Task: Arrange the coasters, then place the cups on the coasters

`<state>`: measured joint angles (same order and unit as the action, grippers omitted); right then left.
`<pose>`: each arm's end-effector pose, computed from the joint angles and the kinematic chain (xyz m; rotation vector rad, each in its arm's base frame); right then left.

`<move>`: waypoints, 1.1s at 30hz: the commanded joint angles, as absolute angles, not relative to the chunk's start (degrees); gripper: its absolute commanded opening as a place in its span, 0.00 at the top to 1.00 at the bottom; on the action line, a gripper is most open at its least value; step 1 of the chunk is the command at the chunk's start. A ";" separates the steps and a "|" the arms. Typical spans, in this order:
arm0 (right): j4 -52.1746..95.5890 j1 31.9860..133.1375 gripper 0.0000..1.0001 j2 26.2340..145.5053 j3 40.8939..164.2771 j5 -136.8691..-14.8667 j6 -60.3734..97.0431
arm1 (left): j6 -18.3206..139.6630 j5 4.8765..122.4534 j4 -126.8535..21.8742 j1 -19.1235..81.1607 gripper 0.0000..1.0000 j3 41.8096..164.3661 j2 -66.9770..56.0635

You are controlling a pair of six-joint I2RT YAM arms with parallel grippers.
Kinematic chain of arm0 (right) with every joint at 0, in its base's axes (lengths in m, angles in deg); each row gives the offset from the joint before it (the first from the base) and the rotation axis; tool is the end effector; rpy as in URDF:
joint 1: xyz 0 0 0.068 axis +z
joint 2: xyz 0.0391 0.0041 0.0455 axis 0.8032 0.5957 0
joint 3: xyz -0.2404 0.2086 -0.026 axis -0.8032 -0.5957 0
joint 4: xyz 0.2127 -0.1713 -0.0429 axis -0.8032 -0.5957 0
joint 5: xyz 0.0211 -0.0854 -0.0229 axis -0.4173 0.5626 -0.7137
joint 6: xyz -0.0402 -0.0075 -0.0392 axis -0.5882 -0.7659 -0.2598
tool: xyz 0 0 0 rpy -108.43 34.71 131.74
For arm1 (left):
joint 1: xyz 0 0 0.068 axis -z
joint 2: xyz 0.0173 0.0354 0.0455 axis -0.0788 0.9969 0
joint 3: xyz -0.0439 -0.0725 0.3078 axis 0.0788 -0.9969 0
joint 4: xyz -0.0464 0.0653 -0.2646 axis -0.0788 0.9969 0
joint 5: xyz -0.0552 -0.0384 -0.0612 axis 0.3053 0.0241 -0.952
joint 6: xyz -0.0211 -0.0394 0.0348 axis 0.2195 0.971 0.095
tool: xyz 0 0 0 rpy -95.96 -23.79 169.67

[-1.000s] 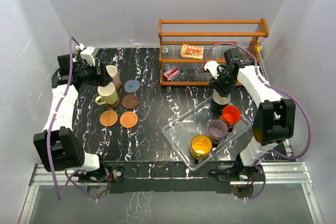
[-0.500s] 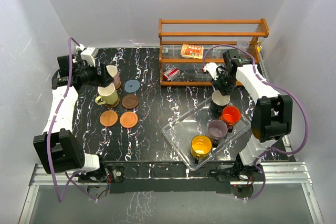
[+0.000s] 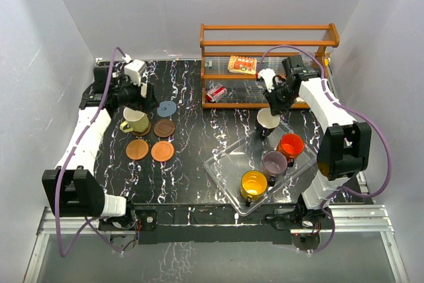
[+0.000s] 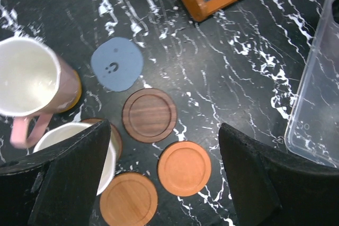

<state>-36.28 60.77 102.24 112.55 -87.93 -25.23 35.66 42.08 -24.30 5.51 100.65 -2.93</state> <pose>0.3607 0.0598 0.3230 -1.0912 2.4789 0.3364 0.3109 -0.0251 0.3795 0.5545 2.0368 -0.4341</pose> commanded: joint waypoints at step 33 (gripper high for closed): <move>-1.86 93.28 1.00 98.88 126.98 -57.17 11.35 | 52.81 60.48 -27.33 30.75 0.24 119.30 6.44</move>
